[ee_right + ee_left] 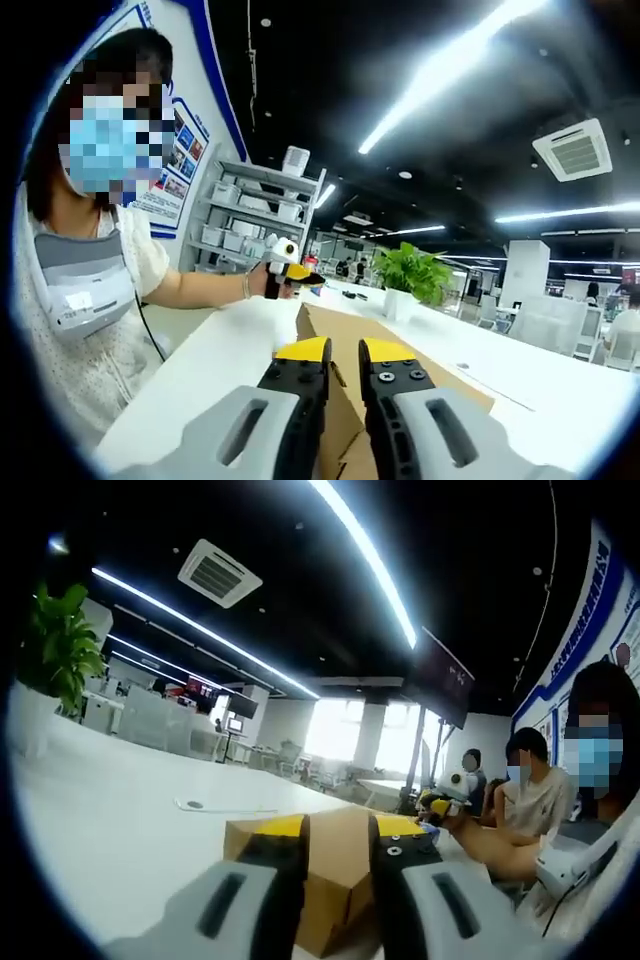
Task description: Operate the shoe box by opening the lid, removing the specified soft item, and placing it in the target area until the item is outside and the box remains undamaged.
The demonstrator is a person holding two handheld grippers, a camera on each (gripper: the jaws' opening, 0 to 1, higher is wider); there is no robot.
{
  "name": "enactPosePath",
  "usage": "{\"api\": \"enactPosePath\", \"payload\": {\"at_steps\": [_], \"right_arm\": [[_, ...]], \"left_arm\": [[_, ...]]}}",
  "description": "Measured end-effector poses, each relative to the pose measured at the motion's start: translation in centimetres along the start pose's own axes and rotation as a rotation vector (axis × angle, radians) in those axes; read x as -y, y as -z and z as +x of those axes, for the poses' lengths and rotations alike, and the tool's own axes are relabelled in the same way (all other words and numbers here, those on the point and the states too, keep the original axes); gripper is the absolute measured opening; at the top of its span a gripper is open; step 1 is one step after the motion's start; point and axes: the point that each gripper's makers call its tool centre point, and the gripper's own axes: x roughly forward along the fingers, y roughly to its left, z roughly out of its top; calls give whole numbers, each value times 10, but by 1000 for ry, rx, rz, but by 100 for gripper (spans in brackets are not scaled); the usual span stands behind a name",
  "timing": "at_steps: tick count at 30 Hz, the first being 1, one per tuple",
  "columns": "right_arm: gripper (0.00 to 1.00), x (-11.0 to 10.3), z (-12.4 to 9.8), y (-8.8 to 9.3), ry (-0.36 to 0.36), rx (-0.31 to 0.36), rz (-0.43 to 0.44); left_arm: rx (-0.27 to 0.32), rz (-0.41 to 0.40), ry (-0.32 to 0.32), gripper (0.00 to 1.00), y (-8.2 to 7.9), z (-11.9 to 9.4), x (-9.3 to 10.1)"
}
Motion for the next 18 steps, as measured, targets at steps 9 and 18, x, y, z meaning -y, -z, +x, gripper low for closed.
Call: {"api": "enactPosePath", "payload": {"at_steps": [9,18], "right_arm": [[10,13,6,18,70,-75,-6],[9,12,8,25,71,-116,-3]], "left_arm": [[-51,93,-45,23,11,34,-2],[-203,224,-60,19,53,37,-9]]}}
